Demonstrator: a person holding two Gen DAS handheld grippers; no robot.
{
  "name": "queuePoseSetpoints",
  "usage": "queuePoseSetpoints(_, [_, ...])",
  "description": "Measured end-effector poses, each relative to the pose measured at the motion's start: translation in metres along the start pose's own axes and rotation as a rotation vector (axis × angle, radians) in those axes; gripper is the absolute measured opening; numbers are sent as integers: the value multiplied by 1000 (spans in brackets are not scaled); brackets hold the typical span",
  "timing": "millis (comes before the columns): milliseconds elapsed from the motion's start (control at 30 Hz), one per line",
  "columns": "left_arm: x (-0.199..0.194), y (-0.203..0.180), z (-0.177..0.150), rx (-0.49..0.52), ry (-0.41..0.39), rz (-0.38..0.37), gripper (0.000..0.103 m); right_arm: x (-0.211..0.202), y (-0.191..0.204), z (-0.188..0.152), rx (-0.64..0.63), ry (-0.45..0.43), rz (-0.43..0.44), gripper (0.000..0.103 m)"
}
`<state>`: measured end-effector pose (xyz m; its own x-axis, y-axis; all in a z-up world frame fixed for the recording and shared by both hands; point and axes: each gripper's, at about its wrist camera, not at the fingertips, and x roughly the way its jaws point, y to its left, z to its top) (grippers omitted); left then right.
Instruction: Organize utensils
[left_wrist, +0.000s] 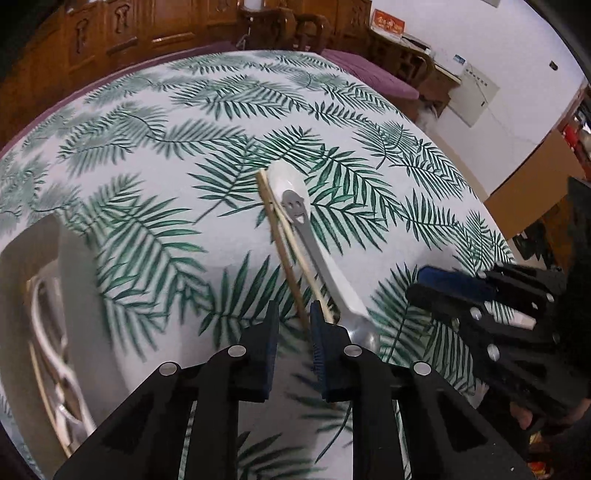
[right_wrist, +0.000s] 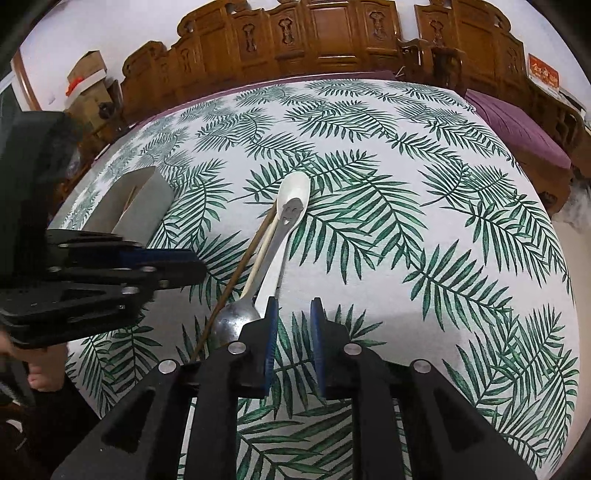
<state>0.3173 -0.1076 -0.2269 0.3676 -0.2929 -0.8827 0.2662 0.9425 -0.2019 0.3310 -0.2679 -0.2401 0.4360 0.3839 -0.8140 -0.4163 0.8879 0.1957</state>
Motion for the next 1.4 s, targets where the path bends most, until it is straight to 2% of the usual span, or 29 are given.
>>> queuePoseSetpoints(67, [9,-1,6,-3,6,1,15,0,-1,0,2,0,0,20])
queuePoseSetpoints(167, [22,0,12,-22,29,4,10,0,-2,1,5,-4,3,20])
queuePoseSetpoints(300, [35,-3,14,-14,46,39,9,0,-2,1,5,-2,4,20])
queuePoseSetpoints(633, [33,3,12,-18,64,68,5,-3,6,2,-5,-9,8,20])
queuePoseSetpoints(1033, [-5,17,-3,-28,14,60,4,0,20,5,8,-6,27,20])
queuePoseSetpoints(1400, [-49,20,-19,-36,-46,32,4,23,32,12,52,28,73,20])
